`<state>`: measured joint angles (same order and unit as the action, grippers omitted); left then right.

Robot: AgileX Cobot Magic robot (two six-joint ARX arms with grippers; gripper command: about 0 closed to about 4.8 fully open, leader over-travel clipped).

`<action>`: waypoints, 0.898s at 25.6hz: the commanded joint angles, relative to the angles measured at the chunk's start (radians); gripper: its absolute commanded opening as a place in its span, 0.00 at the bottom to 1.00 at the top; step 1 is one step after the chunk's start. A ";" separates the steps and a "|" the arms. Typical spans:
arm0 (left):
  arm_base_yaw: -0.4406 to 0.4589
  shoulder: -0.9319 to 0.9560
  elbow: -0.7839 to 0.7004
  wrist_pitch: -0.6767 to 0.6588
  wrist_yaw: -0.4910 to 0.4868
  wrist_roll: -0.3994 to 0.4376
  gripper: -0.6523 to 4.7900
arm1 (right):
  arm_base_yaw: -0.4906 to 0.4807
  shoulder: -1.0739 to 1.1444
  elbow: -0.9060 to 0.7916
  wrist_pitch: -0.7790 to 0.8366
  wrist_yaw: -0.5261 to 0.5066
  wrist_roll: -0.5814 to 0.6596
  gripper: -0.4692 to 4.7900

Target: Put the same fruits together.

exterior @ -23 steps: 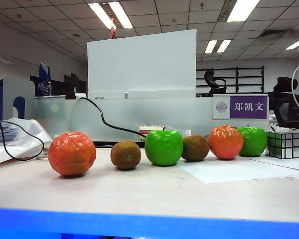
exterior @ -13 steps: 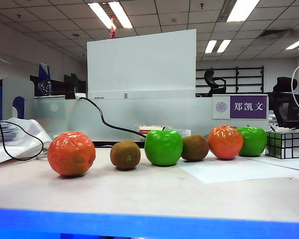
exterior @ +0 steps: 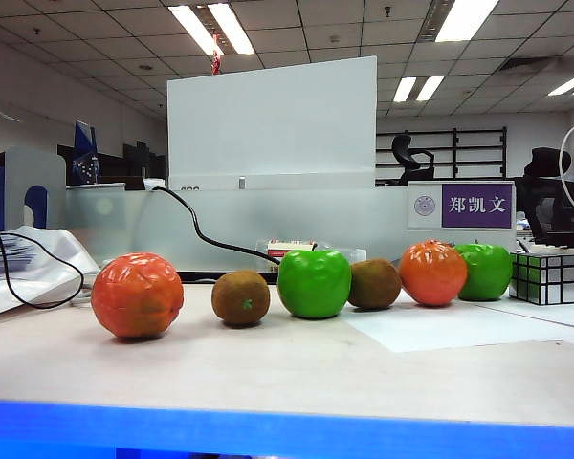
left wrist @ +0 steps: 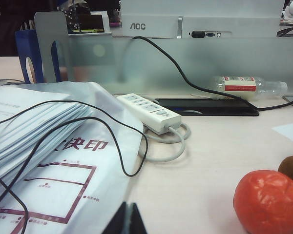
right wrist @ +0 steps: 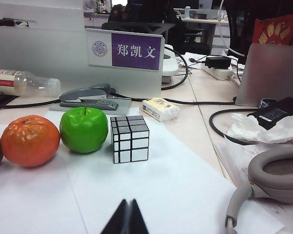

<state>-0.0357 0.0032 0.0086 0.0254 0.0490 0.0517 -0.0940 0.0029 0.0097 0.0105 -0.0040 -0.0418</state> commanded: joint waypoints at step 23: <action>-0.002 -0.001 0.003 0.298 0.458 -0.535 0.27 | 0.002 -0.001 -0.002 0.203 -0.406 0.840 0.08</action>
<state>-0.0360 0.0032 0.0090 0.3176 0.4370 -0.4770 -0.0937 0.0029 0.0097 0.1696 -0.3889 0.7437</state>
